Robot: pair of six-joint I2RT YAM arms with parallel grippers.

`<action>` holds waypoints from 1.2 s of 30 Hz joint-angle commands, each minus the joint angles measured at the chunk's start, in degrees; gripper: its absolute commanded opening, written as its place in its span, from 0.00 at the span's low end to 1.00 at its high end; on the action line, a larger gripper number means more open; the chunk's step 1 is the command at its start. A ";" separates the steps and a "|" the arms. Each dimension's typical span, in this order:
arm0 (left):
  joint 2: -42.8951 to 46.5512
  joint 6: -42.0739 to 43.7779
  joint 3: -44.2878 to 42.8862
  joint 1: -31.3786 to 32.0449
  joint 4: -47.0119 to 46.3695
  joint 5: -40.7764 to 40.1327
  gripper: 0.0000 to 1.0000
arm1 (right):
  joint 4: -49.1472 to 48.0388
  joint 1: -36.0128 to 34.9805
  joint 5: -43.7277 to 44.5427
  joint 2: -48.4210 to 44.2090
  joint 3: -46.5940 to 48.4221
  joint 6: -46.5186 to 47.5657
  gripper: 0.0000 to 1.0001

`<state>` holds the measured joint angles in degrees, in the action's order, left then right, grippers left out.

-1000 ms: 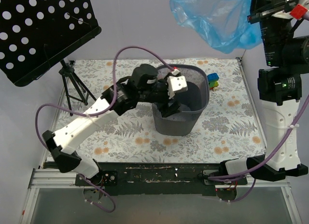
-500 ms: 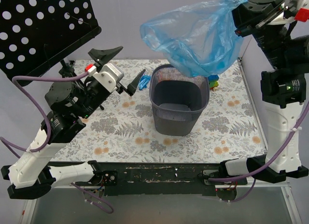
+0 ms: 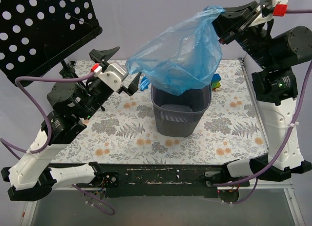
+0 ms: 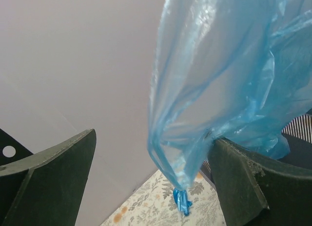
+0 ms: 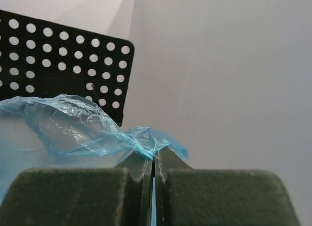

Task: Put the trash bags into the trash bin

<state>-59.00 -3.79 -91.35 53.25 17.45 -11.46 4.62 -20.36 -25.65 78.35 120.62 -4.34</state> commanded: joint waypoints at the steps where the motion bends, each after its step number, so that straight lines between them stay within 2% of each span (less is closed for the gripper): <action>1: 3.63 0.63 -4.09 -0.34 7.93 -0.05 0.94 | -0.05 -3.98 1.65 -1.09 -2.05 0.64 0.01; 7: 6.18 0.89 -6.73 -0.34 14.78 -0.58 0.96 | 0.65 -6.71 3.59 -0.21 -5.12 1.79 0.01; 12: 6.89 -1.39 -12.08 -0.34 31.91 8.80 0.96 | 1.09 -6.71 3.41 -3.19 -14.95 6.88 0.01; 15: 6.53 -2.71 -13.85 -0.34 36.24 14.51 0.96 | 3.37 -6.71 3.59 -6.44 -20.84 9.95 0.01; 18: 6.01 -3.76 -12.37 -0.34 33.02 17.35 0.96 | 4.51 -6.71 7.26 -9.69 -25.60 12.16 0.01; 21: 4.43 -6.04 -9.03 -0.34 24.50 19.10 0.97 | 5.83 -6.27 11.14 -11.89 -28.41 13.91 0.01; 24: -1.01 -8.68 -9.19 -0.34 19.30 21.39 0.96 | 7.77 -4.52 13.43 -14.27 -31.22 13.57 0.01; 30: -11.74 -17.03 -12.36 -0.34 9.72 16.49 0.90 | 6.37 -2.76 12.02 -19.89 -40.36 14.36 0.01; 32: -13.59 -20.27 -14.02 -0.43 8.56 13.67 0.91 | 5.57 -2.67 13.95 -20.69 -41.95 14.71 0.01; 36: -16.32 -24.85 -17.90 -0.52 12.51 13.14 0.92 | 5.49 -1.18 16.94 -21.39 -42.66 16.55 0.01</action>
<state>-77.36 -22.13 -103.55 53.06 30.63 4.01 13.23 -23.07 -12.75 57.63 78.72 10.09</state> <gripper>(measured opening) 0.916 0.020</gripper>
